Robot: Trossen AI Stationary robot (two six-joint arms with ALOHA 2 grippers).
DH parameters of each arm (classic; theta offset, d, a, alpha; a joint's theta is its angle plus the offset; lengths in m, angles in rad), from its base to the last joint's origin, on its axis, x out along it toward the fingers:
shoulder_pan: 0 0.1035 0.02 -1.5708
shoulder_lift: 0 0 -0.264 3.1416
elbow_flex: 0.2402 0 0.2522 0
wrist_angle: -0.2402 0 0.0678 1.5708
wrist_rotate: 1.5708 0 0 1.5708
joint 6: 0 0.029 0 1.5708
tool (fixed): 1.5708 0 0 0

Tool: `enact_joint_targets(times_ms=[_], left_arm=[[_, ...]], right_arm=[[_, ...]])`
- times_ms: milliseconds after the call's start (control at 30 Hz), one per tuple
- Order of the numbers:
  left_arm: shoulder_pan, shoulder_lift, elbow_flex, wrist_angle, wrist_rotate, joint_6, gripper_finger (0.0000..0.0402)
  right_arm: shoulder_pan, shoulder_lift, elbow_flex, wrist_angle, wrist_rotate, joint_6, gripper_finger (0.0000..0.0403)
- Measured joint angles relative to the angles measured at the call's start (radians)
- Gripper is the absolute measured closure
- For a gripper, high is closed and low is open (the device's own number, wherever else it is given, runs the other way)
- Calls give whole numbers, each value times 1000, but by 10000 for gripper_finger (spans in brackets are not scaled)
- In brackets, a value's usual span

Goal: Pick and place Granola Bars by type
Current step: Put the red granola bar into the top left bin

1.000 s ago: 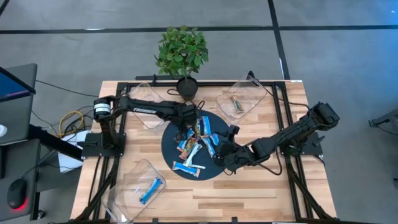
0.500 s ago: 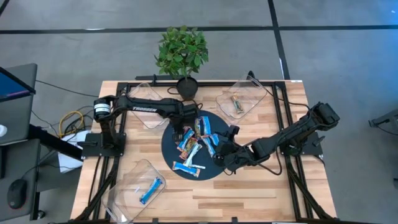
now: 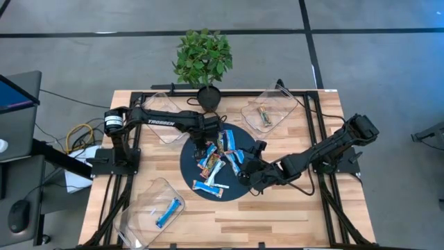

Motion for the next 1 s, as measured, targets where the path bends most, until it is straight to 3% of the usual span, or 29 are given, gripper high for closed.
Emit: enact_joint_targets(times_ms=[1000], left_arm=[[-3,69,-5,37,-23,39,253]], right_arm=[[-2,0,1,-14,0,16,148]])
